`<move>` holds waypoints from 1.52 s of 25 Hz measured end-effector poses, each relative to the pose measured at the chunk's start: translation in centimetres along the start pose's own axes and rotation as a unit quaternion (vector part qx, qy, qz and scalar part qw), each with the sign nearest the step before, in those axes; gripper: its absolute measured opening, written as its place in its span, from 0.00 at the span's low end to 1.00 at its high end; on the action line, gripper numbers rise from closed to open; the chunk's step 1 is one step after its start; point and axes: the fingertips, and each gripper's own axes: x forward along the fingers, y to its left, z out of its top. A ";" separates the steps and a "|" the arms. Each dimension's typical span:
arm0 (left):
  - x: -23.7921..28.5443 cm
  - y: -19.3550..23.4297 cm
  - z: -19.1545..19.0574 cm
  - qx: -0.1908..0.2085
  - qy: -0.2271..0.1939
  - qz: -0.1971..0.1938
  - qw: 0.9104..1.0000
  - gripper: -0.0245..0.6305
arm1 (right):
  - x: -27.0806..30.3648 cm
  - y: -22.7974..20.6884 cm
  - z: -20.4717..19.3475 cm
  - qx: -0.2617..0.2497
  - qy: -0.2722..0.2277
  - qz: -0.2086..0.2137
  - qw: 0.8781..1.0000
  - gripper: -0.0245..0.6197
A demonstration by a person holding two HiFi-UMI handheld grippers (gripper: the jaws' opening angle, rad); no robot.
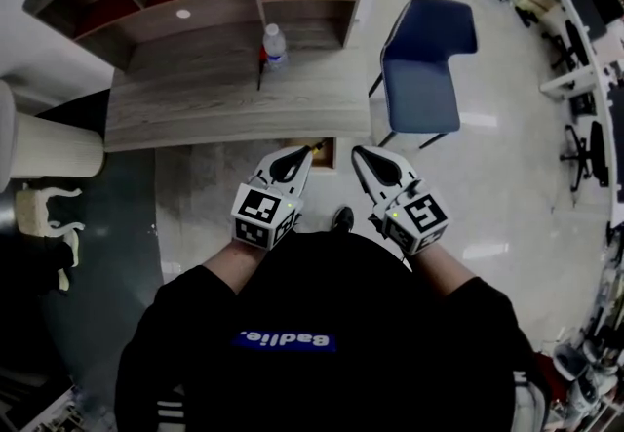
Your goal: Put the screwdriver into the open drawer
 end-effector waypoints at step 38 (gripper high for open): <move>-1.5 -2.2 1.7 0.001 -0.029 -0.020 0.999 0.04 | 0.8 2.7 -1.1 0.000 0.008 0.026 1.000 0.08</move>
